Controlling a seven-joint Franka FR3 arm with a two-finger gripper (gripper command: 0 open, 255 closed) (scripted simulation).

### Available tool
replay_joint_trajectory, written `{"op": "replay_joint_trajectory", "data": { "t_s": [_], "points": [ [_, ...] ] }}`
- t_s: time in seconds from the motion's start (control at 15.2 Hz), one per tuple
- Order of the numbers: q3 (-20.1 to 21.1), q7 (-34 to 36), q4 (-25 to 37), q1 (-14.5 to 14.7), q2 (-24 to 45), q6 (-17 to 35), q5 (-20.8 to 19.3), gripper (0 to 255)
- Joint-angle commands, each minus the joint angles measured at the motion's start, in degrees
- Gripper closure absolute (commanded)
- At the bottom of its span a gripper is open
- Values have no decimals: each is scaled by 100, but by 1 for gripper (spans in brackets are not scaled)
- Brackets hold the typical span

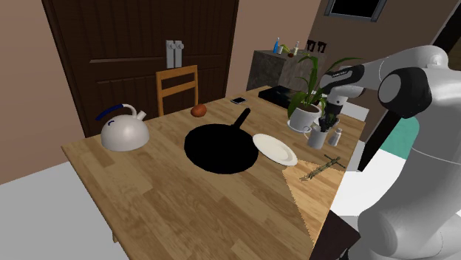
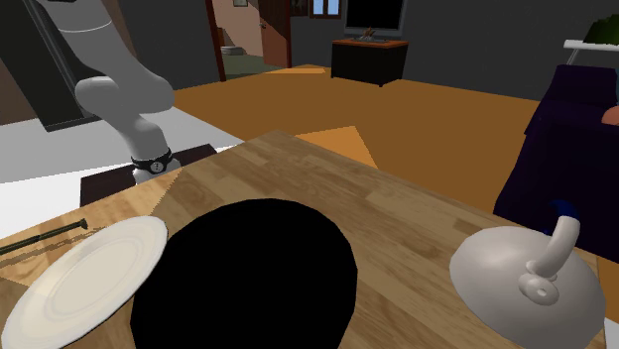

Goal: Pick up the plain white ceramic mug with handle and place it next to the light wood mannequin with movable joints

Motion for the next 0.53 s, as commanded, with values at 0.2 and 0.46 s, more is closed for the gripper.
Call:
{"op": "replay_joint_trajectory", "data": {
  "t_s": [0.2,0.46],
  "points": [
    [8,-18,-166,-7,76,242,29,255],
    [8,-18,-165,-7,77,242,29,255]
  ]
}}
